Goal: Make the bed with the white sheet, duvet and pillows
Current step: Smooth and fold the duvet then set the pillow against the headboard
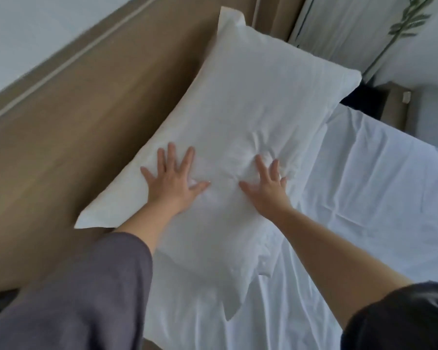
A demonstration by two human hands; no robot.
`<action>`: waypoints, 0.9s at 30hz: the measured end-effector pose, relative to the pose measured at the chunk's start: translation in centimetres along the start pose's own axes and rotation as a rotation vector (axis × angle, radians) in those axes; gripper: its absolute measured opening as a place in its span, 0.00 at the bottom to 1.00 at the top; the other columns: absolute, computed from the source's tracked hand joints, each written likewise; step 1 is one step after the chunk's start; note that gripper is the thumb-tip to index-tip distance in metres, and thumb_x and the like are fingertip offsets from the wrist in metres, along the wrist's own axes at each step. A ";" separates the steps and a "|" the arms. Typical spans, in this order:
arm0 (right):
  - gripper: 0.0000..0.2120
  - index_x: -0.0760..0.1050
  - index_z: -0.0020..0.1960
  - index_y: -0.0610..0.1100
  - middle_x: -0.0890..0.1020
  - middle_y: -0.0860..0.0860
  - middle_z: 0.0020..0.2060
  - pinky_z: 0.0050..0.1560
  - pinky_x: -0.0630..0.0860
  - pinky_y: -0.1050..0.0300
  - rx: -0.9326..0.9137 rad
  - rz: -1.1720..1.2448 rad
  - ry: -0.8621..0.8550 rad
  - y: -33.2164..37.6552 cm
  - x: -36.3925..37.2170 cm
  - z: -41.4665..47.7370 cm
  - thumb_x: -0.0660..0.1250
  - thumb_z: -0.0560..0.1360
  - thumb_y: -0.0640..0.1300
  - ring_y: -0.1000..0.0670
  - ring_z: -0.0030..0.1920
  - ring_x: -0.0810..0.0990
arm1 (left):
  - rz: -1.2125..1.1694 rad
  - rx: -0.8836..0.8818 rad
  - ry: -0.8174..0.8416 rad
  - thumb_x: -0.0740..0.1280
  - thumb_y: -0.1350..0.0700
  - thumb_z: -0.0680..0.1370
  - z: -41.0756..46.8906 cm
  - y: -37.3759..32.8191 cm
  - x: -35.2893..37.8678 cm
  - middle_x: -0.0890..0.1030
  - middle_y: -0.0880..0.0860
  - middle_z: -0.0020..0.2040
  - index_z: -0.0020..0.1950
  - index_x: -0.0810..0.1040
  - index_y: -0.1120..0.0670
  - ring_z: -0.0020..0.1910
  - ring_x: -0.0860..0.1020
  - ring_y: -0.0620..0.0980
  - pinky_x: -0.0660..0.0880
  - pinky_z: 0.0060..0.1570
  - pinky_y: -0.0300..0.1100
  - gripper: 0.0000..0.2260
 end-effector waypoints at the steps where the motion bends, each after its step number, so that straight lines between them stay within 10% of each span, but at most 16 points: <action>1: 0.40 0.42 0.78 0.63 0.40 0.47 0.79 0.73 0.57 0.39 0.077 0.077 -0.018 -0.1 -0.1 -0.5 0.64 0.76 0.63 0.35 0.77 0.48 | -0.045 -0.040 -0.011 0.50 0.27 0.74 -0.4 0.8 0.1 0.33 0.52 0.78 0.77 0.35 0.40 0.77 0.35 0.56 0.45 0.70 0.69 0.39; 10: 0.59 0.33 0.77 0.58 0.60 0.40 0.76 0.68 0.65 0.35 0.565 0.630 -0.063 -1.8 0.8 -0.1 0.71 0.64 0.71 0.35 0.72 0.65 | -0.393 -0.377 0.041 0.53 0.23 0.69 4.8 6.6 -2.1 0.62 0.58 0.75 0.78 0.55 0.53 0.73 0.62 0.60 0.59 0.70 0.62 0.46; 15: 0.44 0.57 0.76 0.47 0.73 0.46 0.65 0.67 0.70 0.47 0.632 0.972 -0.213 -2.3 1.6 1.4 0.76 0.68 0.54 0.42 0.63 0.74 | -0.393 -0.213 -0.154 0.58 0.44 0.81 7.4 3.4 -3.4 0.78 0.59 0.51 0.51 0.74 0.55 0.52 0.75 0.60 0.69 0.49 0.48 0.15; 20: 0.25 0.71 0.63 0.48 0.80 0.50 0.50 0.63 0.75 0.48 0.560 1.061 -0.504 0.0 -1.2 3.2 0.73 0.68 0.45 0.43 0.55 0.79 | -0.492 -0.082 -0.521 0.58 0.55 0.81 7.9 0.6 -8.9 0.74 0.56 0.37 0.41 0.70 0.57 0.39 0.70 0.56 0.61 0.39 0.45 0.11; 24: 0.41 0.48 0.80 0.48 0.70 0.42 0.70 0.69 0.65 0.48 0.510 0.756 -0.387 1.0 -2.0 3.6 0.67 0.75 0.54 0.39 0.68 0.71 | -0.316 -0.116 -0.292 0.49 0.49 0.83 8.2 0.7 -8.2 0.75 0.57 0.62 0.64 0.71 0.51 0.61 0.72 0.58 0.62 0.62 0.56 0.15; 27: 0.43 0.35 0.79 0.47 0.50 0.38 0.78 0.73 0.55 0.44 0.502 0.539 -0.218 1.7 -1.0 1.7 0.62 0.78 0.57 0.37 0.76 0.56 | -0.266 -0.225 -0.030 0.45 0.41 0.82 5.5 1.5 -4.0 0.47 0.55 0.80 0.79 0.43 0.49 0.78 0.49 0.56 0.47 0.73 0.64 0.28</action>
Point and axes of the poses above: each hand's wrist, its own z-axis towards the middle knuckle, its own x-axis out of the palm, y = z × x, the point moved 4 cm from there along z, towards the middle knuckle
